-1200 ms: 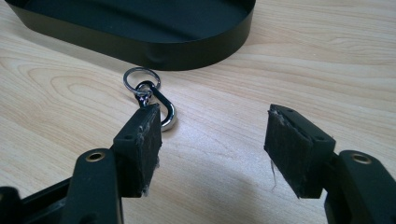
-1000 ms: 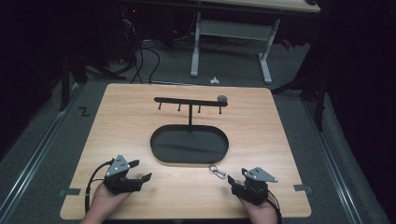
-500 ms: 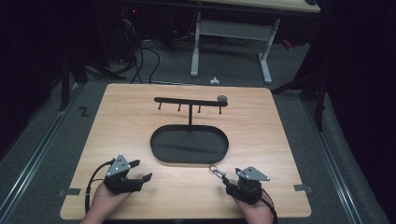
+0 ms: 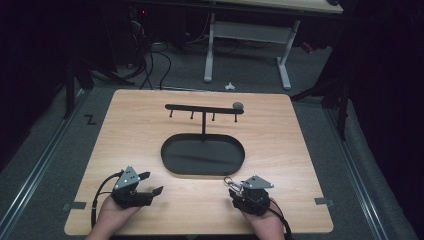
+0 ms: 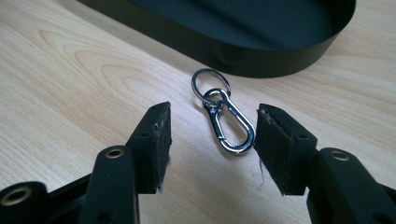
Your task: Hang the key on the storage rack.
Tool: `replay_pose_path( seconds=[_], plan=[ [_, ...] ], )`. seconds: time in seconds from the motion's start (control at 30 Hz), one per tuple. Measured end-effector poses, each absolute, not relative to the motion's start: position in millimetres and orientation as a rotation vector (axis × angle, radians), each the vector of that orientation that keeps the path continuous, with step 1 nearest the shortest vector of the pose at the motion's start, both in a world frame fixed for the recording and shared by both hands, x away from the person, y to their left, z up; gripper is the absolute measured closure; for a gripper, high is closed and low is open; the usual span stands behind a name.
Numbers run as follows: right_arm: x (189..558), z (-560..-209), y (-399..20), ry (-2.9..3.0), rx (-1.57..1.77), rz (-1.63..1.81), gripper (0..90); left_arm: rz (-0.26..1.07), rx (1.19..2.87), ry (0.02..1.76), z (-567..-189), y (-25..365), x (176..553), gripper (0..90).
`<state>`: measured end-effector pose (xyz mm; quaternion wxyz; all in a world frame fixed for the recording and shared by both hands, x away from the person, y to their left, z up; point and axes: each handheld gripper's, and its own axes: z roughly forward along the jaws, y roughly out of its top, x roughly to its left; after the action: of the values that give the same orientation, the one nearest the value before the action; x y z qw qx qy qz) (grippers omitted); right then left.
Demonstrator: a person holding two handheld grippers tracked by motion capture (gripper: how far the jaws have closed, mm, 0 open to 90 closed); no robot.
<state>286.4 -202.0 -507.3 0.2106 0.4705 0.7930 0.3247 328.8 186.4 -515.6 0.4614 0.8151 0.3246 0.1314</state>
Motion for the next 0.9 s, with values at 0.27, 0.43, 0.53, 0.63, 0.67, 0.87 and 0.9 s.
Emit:
replay_pose_path(
  seconds=[0.27, 0.43, 0.53, 0.63, 0.67, 0.87, 0.9],
  plan=[
    [291, -506, -205, 2.261, 1.35, 0.813, 47.1, 0.319, 2.003, 0.79, -515, 187, 329, 26.1],
    [293, -498, -207, 2.298, 1.351, 0.767, 47.1, 0.305, 2.005, 0.78, -515, 186, 329, 26.1],
    [294, -494, -209, 2.32, 1.37, 0.745, 47.2, 0.303, 2.013, 0.774, -515, 185, 329, 26.2],
    [296, -490, -210, 2.347, 1.373, 0.716, 47.2, 0.298, 2.009, 0.767, -513, 185, 328, 26.2],
    [297, -487, -210, 2.373, 1.352, 0.663, 47.0, 0.29, 2.003, 0.761, -513, 185, 328, 26.2],
    [300, -481, -208, 2.429, 1.327, 0.556, 46.2, 0.281, 1.976, 0.752, -510, 186, 326, 26.2],
    [301, -480, -208, 2.439, 1.342, 0.54, 45.9, 0.283, 1.977, 0.751, -510, 186, 326, 26.2]
  ],
)
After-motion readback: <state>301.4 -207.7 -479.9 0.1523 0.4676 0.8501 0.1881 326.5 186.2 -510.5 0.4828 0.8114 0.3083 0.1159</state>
